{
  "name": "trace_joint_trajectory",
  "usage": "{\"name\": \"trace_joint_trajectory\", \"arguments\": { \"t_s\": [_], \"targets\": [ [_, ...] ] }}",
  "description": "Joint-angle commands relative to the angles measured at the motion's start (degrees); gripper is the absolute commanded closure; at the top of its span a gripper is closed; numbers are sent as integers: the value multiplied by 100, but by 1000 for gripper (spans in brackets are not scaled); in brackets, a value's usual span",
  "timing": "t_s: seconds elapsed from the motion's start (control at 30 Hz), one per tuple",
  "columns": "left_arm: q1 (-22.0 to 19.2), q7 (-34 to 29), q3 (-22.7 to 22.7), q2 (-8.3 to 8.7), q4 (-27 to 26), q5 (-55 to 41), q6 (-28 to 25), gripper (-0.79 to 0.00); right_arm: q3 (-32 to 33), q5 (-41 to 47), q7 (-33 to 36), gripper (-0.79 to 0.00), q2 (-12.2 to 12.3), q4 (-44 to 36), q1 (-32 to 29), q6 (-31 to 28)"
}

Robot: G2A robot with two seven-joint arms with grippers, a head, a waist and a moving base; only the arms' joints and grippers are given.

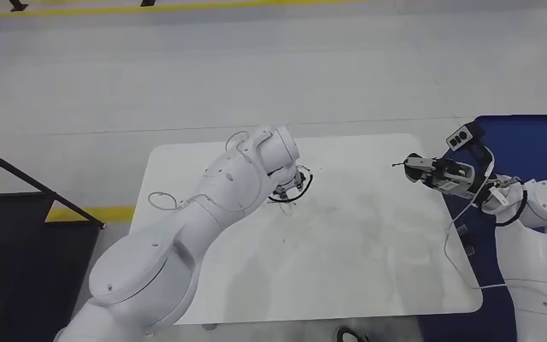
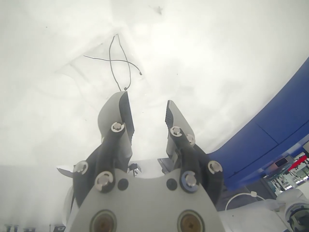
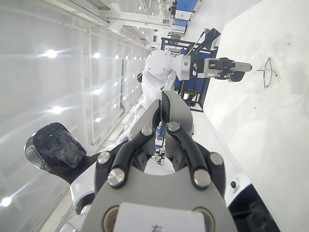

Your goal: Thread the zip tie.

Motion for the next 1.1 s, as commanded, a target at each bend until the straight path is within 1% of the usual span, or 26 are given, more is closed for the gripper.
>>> {"name": "trace_joint_trajectory", "arguments": {
  "t_s": [0.0,0.03,0.13,0.17,0.2,0.23,0.27,0.33,0.37,0.4,0.67,0.77,0.87,0.93,0.97,1.07],
  "targets": [
    [-38,-237,96,-52,179,-21,-237,-302,0,0,0,0,0,0,0,0],
    [-49,-222,154,-77,280,48,-223,-280,0,0,0,0,0,0,0,0],
    [-68,-307,246,-165,435,83,-308,-299,0,0,0,0,0,0,0,0],
    [-77,-292,274,-193,481,140,-293,-289,0,0,0,0,0,0,0,0],
    [-70,-286,295,-214,502,176,-289,-259,0,0,0,0,0,0,0,0],
    [-48,-305,319,-254,564,205,-306,-252,0,0,0,0,0,0,0,0],
    [-46,-295,335,-285,625,240,-301,-256,0,0,0,0,0,0,0,0],
    [-18,-300,359,-352,688,279,-361,-286,0,0,0,0,0,0,0,0],
    [-12,-342,325,-379,764,218,-436,-283,0,0,0,0,0,0,0,0],
    [-15,-286,326,-408,851,245,-462,-256,0,0,0,0,0,0,0,0],
    [76,91,362,-691,1201,433,-552,-215,0,0,0,0,0,0,0,0],
    [120,262,395,-799,1318,551,-487,-172,0,0,0,0,0,0,0,0],
    [164,385,411,-899,1443,640,-460,-172,0,0,0,0,0,0,0,0],
    [188,471,417,-959,1532,698,-440,-105,0,0,0,0,0,0,0,0],
    [198,496,403,-987,1574,694,-454,-89,0,0,0,0,0,0,0,0],
    [208,520,371,-1054,1729,707,-527,-89,0,0,0,0,0,0,0,0]
  ]
}}
